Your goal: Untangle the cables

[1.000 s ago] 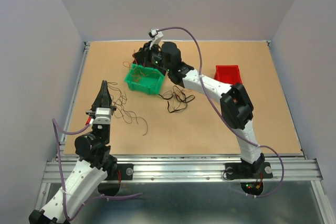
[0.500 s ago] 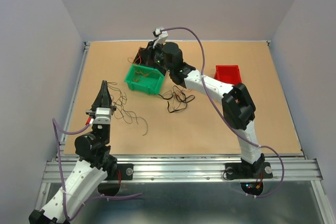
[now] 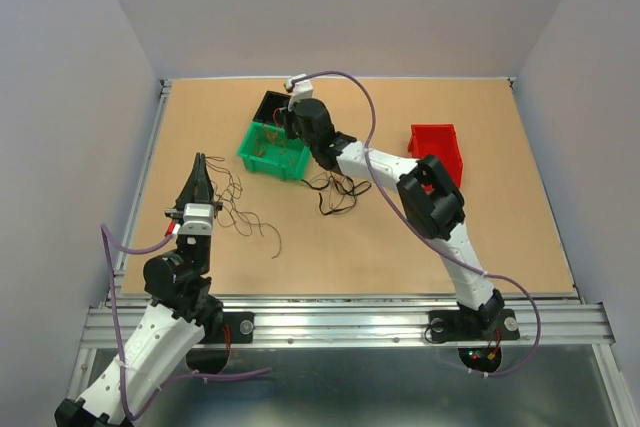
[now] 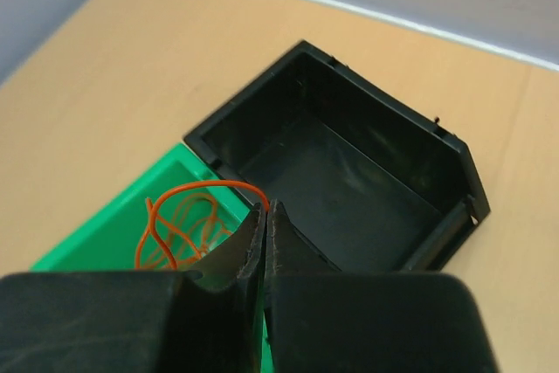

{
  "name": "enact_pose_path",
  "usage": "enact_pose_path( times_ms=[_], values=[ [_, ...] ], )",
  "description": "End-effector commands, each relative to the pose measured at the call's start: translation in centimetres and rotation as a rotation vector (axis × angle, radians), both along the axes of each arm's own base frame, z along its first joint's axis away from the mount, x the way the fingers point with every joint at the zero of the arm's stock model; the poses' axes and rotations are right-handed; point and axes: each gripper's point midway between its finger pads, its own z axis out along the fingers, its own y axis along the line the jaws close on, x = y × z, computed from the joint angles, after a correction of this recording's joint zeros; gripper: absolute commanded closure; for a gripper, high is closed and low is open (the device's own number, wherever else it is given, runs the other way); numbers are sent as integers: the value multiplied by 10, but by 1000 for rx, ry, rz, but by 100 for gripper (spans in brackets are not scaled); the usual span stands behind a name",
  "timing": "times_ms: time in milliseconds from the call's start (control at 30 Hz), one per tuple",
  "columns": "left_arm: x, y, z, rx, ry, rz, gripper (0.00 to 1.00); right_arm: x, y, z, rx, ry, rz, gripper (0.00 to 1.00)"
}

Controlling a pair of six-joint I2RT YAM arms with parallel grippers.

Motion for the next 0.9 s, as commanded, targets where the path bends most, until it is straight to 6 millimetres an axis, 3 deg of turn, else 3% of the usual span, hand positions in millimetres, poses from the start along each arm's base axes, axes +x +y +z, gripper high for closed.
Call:
enact_pose_path(
  times_ms=[0, 100, 133, 200, 300, 400, 533, 600, 733, 800, 833, 867],
  values=[
    [-6, 7, 13, -24, -46, 22, 100, -4, -2, -1, -96, -65, -57, 99],
    [-6, 6, 13, -24, -40, 18, 100, -17, 12, -14, -185, -89, -60, 99],
    [-5, 7, 14, -25, -38, 18, 100, -18, 12, -33, -229, -66, -68, 99],
    [-4, 6, 13, -23, -32, 15, 100, -16, 19, -34, -253, -65, -74, 99],
    [-3, 4, 11, -17, -25, 11, 100, -26, 28, -65, -309, -17, 12, 100],
    [-2, 3, 9, -7, -19, 14, 100, -32, 28, -88, -318, 24, 29, 99],
    [0, 2, 8, -7, -11, 11, 100, -36, 30, -102, -342, 74, 56, 99],
    [1, 2, 8, -3, -8, 8, 100, -39, 32, -102, -333, 92, 77, 99],
    [1, 0, 7, 0, -3, 3, 100, -45, 34, -84, -277, 100, 82, 92],
    [2, -1, 7, 4, 2, -4, 100, -46, 31, -65, -257, 87, 73, 88],
    [3, -3, 6, 5, 6, -10, 100, -47, 23, -38, -229, 66, 40, 78],
    [3, -3, 6, 5, 7, -10, 100, -48, 22, -40, -233, 69, 40, 78]
  ],
)
